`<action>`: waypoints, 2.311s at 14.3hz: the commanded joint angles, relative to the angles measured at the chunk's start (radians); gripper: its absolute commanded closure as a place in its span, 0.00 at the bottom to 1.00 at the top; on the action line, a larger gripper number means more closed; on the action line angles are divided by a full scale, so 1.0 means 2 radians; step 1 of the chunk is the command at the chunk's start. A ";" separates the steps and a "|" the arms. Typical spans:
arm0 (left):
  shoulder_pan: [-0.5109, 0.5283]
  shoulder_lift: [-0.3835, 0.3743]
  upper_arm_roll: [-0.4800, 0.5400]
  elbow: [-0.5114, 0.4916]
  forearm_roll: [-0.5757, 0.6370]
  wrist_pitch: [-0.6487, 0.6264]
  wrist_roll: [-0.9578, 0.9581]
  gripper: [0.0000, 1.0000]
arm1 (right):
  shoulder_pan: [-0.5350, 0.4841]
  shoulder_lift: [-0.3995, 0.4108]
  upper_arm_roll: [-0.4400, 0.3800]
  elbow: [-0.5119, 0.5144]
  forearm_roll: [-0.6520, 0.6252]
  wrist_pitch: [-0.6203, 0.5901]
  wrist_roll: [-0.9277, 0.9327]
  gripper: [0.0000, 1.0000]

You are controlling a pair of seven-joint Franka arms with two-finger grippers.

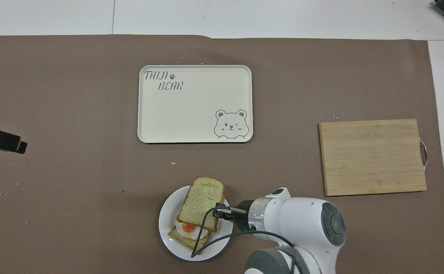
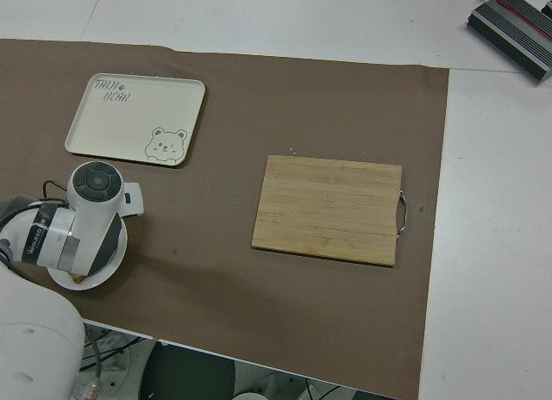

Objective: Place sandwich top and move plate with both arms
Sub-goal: 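Carry the bread slice with the right gripper over the egg toast, then release the bread onto the egg toast and withdraw the right gripper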

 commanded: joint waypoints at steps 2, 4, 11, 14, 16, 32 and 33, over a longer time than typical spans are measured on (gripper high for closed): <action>0.016 -0.034 -0.002 -0.047 -0.007 -0.003 0.001 0.00 | 0.044 -0.023 -0.001 -0.038 0.016 0.049 0.057 1.00; 0.015 -0.044 -0.002 -0.064 -0.007 -0.002 0.001 0.00 | 0.071 -0.004 -0.001 -0.041 0.016 0.077 0.090 1.00; 0.021 -0.050 -0.001 -0.071 -0.008 -0.001 0.002 0.00 | 0.078 0.041 -0.002 -0.025 0.017 0.086 0.192 0.00; 0.023 -0.065 0.000 -0.095 -0.018 0.006 0.005 0.00 | 0.069 0.016 -0.008 -0.025 0.017 0.051 0.198 0.00; 0.023 -0.079 0.001 -0.119 -0.037 0.015 0.005 0.00 | 0.033 -0.008 -0.008 -0.018 0.013 0.009 0.198 0.00; -0.004 -0.159 -0.001 -0.498 -0.325 0.280 0.183 0.00 | -0.208 0.004 -0.006 0.246 -0.268 -0.252 0.002 0.00; -0.001 -0.155 0.000 -0.517 -0.362 0.285 0.215 0.01 | -0.221 0.004 -0.007 0.263 -0.291 -0.269 -0.021 0.00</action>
